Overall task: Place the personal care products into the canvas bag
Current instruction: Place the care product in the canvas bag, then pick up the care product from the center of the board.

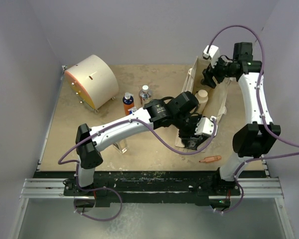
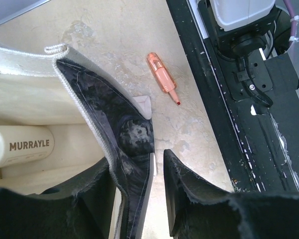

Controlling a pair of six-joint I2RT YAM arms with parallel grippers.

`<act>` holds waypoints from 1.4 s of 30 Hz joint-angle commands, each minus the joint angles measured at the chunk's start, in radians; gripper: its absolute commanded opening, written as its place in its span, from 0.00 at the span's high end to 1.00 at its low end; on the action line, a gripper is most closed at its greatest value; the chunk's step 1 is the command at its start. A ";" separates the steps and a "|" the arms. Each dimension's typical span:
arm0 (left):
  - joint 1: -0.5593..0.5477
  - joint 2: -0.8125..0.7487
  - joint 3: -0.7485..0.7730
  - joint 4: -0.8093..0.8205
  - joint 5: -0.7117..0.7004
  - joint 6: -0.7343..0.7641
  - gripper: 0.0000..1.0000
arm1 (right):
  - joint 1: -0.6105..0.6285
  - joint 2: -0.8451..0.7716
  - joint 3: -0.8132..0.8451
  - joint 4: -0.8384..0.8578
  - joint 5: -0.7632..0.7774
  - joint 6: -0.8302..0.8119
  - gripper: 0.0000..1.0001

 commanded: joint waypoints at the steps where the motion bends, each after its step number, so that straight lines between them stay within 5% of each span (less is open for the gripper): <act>1: -0.009 -0.059 0.014 0.026 -0.005 -0.035 0.55 | -0.005 -0.070 0.044 0.044 -0.032 0.169 0.28; 42: -0.009 -0.066 0.068 0.035 -0.046 -0.109 0.33 | -0.004 -0.289 -0.029 0.151 0.091 0.471 0.26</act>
